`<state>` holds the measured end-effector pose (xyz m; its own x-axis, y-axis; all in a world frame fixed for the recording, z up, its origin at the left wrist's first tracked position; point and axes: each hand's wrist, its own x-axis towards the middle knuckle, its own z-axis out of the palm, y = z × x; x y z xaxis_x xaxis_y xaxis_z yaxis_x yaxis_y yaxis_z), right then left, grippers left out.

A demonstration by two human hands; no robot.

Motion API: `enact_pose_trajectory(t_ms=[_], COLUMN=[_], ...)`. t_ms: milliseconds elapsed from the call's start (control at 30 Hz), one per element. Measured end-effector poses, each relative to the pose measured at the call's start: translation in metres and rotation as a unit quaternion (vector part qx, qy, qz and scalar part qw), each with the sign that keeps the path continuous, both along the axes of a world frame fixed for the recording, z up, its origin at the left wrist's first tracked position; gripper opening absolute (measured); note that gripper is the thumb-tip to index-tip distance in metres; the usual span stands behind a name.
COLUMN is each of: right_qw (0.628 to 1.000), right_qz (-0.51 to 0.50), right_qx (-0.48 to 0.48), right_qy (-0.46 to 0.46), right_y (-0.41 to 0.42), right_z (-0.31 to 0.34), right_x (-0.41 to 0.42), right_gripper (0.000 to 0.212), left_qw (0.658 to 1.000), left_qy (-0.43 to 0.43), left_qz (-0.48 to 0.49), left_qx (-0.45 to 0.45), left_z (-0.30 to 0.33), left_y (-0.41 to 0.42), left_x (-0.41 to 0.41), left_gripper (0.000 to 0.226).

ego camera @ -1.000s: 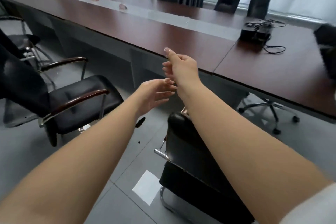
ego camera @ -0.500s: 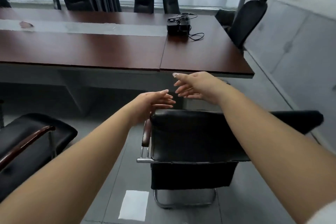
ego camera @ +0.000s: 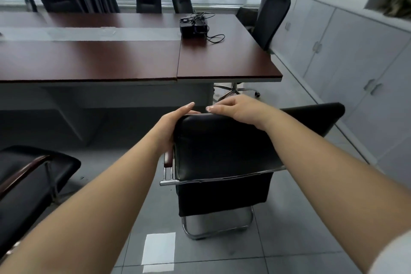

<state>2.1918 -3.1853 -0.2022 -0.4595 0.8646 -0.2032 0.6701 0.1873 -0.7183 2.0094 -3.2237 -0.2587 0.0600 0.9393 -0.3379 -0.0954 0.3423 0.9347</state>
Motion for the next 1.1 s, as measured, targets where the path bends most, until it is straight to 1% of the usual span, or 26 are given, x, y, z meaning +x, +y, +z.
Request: enact_pose_trajectory(t_ms=[100,267,367,433,533,600,667,767,900,933,1033,1100], right_qw=[0.998,0.996,0.993,0.989,0.983,0.981,0.98,0.981,0.979,0.978,0.972,0.965], right_qz=[0.049,0.082,0.097,0.105,0.092,0.088,0.089,0.104,0.145,0.152,0.16,0.166], right_qx=[0.006,0.008,0.006,-0.001,0.002,0.008,0.012,0.02,0.051,0.058,0.081,0.091], right_qy=[-0.034,-0.046,-0.073,-0.107,-0.156,-0.174,-0.177,-0.163,-0.137,-0.135,-0.154,-0.181], right_y=[-0.002,-0.003,-0.001,-0.002,-0.005,-0.006,-0.006,-0.006,-0.005,-0.002,0.009,0.015], right_z=[0.001,-0.002,0.0,0.001,0.0,0.001,0.003,0.001,0.0,0.001,0.004,0.003], right_x=[-0.001,0.0,0.0,-0.002,-0.005,-0.005,-0.003,0.0,0.006,0.01,0.032,0.041], right_gripper=[0.04,0.04,0.041,0.047,0.063,0.069,0.07,0.065,0.051,0.048,0.045,0.047], left_qw=[0.999,0.998,0.998,0.997,0.997,0.997,0.997,0.995,0.991,0.989,0.972,0.964], left_qy=[-0.005,0.018,0.013,0.008,0.007,0.002,0.006,0.039,0.076,0.098,0.186,0.204], left_qz=[0.032,0.059,0.065,0.07,0.081,0.076,0.069,0.074,0.076,0.071,0.063,0.084], left_qx=[0.005,0.008,0.006,0.002,0.016,0.03,0.04,0.052,0.076,0.087,0.127,0.145], left_z=[0.001,0.002,0.002,0.001,-0.002,-0.005,-0.008,-0.007,0.0,0.0,-0.001,-0.004], left_y=[-0.005,-0.015,-0.02,-0.026,-0.034,-0.04,-0.043,-0.045,-0.046,-0.046,-0.048,-0.048], left_x=[0.004,0.012,0.015,0.018,0.02,0.021,0.021,0.021,0.019,0.018,0.018,0.019], left_gripper=[0.038,0.039,0.039,0.037,0.037,0.038,0.039,0.04,0.028,0.027,0.033,0.04])
